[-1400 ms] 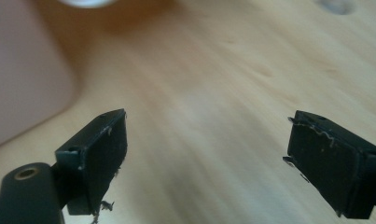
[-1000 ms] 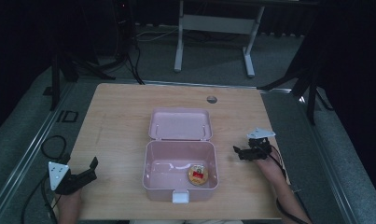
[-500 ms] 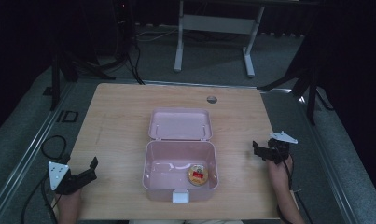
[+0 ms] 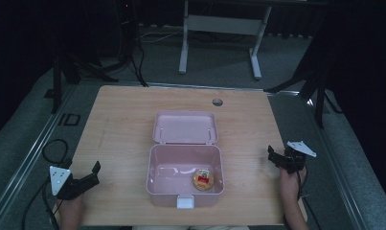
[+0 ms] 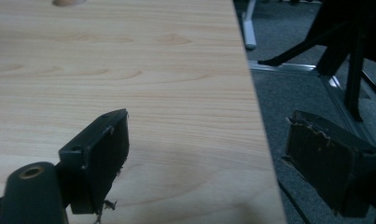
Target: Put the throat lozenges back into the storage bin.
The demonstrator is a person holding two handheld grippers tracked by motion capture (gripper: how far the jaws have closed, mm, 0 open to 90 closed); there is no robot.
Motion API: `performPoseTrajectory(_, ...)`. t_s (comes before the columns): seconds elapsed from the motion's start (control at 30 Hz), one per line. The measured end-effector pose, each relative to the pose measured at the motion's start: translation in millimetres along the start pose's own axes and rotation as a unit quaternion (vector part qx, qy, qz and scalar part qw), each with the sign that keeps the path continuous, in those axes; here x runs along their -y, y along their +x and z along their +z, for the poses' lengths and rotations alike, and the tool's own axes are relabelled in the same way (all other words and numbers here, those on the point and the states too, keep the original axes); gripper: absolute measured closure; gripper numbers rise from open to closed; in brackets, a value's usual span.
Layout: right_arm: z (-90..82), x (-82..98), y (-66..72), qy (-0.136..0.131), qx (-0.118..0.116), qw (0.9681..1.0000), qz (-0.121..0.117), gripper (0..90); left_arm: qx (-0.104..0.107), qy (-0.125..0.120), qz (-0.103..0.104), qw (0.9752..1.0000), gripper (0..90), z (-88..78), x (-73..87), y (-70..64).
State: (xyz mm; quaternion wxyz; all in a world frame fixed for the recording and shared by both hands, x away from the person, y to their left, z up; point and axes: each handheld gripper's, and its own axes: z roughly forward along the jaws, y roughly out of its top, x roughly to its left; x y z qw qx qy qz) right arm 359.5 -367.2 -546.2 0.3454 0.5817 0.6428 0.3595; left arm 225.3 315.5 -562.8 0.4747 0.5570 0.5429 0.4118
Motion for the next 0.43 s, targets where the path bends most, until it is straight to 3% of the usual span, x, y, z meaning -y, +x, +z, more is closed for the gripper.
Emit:
performPoseTrajectory(0.23, 0.9, 1.7, -5.1, 0.005, 0.007, 0.9999, 0.008, 13.5, -0.002, 0.0, -0.002, 1.0, 0.4, 0.0, 0.0, 0.1)
performPoseTrajectory(0.43, 4.4, 2.9, -2.9, 0.02, -0.002, 0.9998, -0.007, 13.4, -0.002, 0.0, -0.003, 1.0, 0.4, 0.0, 0.0, 0.2)
